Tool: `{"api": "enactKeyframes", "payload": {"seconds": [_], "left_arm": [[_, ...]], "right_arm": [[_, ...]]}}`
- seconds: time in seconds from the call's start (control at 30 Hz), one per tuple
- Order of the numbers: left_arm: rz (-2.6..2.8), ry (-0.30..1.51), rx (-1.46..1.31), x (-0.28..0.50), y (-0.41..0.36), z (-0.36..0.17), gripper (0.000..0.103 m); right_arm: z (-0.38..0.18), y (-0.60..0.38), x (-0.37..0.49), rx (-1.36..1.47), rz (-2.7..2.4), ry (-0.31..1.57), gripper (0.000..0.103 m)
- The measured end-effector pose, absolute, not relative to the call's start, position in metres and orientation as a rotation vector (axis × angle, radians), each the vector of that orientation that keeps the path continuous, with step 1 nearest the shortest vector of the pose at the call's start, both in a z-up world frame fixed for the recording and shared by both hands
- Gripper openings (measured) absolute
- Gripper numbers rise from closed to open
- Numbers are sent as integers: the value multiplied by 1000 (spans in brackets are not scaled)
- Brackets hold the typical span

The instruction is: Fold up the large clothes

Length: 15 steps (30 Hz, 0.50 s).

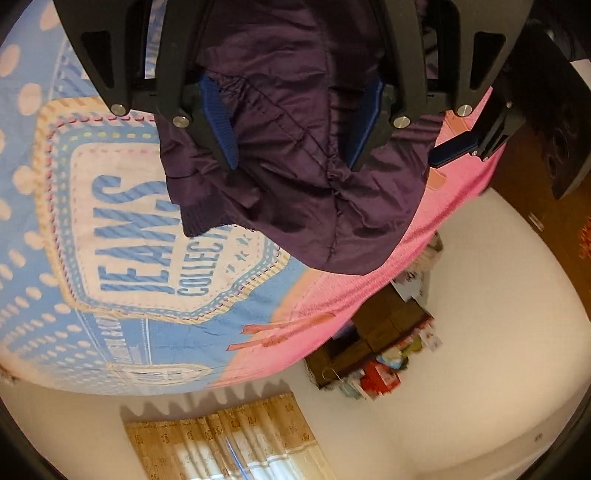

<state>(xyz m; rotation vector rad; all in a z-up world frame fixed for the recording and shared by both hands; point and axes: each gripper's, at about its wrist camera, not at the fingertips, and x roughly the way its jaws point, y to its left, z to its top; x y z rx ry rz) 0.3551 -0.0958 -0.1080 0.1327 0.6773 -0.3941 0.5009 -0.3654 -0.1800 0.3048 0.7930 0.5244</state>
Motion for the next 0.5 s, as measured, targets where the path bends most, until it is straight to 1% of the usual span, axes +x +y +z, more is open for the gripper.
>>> {"api": "enactKeyframes", "payload": {"seconds": [0.2,0.5], "left_arm": [[-391,670,153,357,-107,-112,103],[-386,665,145,356,-108,-118,103]], "right_arm": [[-205,-377,501,411,524,761,60],[-212,-374,503,394,493,765,60]]}}
